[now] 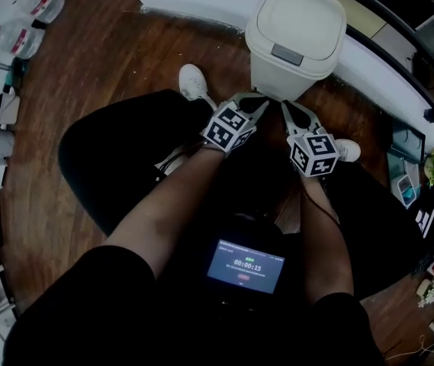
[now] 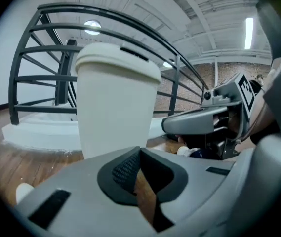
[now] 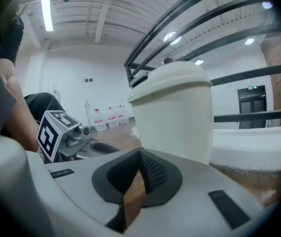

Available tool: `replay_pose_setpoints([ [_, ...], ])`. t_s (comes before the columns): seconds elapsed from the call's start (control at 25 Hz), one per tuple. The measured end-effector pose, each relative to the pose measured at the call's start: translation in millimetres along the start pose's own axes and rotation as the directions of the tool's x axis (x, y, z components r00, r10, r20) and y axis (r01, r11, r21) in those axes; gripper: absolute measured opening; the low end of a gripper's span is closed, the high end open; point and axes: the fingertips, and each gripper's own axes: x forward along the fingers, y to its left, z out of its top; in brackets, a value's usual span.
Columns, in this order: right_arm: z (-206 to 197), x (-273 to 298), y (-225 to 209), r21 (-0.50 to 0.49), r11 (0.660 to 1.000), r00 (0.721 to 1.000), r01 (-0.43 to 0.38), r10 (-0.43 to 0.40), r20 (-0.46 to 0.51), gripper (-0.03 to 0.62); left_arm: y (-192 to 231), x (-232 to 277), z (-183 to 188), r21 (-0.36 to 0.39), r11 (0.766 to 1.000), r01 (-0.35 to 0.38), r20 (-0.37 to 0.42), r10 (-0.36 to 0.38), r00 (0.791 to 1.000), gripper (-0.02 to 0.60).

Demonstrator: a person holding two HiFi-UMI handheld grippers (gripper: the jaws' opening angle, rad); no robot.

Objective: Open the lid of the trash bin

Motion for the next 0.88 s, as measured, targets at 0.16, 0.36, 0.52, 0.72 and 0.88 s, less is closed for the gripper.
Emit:
replay_pose_setpoints([
  [0.16,43,-31,29,-0.039,0.999,0.998,-0.020,0.022,0.065,0.006,-23,-44,47,0.048,0.998,0.047,0.115,-0.053,0.992,0.019],
  [0.36,89,-74,61,-0.058,0.998,0.989,-0.021,0.029,0.143,0.006,-53,-99,107,0.067,0.995,0.078,0.263,-0.093,0.960,0.018],
  [0.52,119,-108,90,-0.105,0.994,0.985,-0.020,0.038,0.169,0.006,-94,-137,146,0.149,0.981,0.128,0.319,-0.170,0.932,0.018],
  [0.72,144,-141,120,-0.163,0.987,0.973,-0.006,0.043,0.226,0.009,-133,-169,162,0.220,0.963,0.156,0.359,-0.229,0.905,0.018],
  [0.88,154,-144,130,-0.191,0.982,0.968,0.004,0.044,0.247,0.011,-135,-176,167,0.212,0.965,0.154,0.385,-0.227,0.895,0.018],
])
